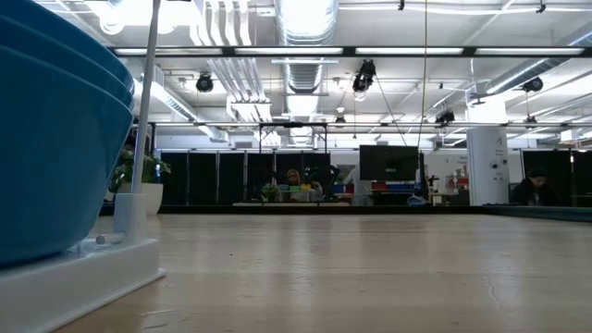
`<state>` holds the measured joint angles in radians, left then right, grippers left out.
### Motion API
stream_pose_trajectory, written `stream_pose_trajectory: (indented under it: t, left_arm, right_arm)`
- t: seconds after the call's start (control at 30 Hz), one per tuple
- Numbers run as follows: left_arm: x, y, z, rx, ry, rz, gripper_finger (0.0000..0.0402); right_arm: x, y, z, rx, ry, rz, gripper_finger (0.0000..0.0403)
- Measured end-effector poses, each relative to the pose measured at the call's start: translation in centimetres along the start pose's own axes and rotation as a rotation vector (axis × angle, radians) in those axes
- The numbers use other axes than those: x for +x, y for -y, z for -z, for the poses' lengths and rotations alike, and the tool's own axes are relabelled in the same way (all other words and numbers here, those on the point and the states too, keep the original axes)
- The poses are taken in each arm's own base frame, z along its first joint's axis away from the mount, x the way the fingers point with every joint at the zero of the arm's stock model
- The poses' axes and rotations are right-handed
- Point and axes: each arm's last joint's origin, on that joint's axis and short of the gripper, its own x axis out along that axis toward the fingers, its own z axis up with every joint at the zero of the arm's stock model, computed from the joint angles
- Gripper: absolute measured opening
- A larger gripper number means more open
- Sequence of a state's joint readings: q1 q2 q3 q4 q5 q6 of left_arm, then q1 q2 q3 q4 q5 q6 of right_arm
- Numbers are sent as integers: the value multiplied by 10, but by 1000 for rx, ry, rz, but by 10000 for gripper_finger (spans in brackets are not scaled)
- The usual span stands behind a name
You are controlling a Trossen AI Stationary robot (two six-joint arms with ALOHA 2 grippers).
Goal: Pick & Place Mini bowls
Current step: Stack the purple bowl on the purple bowl on the shelf
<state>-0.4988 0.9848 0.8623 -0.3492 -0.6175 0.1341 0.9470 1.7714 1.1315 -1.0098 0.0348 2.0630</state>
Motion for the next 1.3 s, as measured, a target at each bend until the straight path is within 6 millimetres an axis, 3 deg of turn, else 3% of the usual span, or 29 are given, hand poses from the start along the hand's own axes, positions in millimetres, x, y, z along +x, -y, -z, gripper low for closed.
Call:
stream_pose_trajectory:
  t: [0.27,0.53,0.93,1.3]
  left_arm:
    - [0,0,0,0,0,0,0]
    - [0,0,0,0,0,0,0]
    - [0,0,0,-23,0,0,0]
    - [0,0,0,-21,-3,1,0]
  right_arm:
    - [13,4,-14,-26,111,7,59]
    - [25,1,-48,-108,257,38,59]
    - [28,-17,-129,-254,378,117,59]
    - [33,-35,-210,-382,403,9,59]
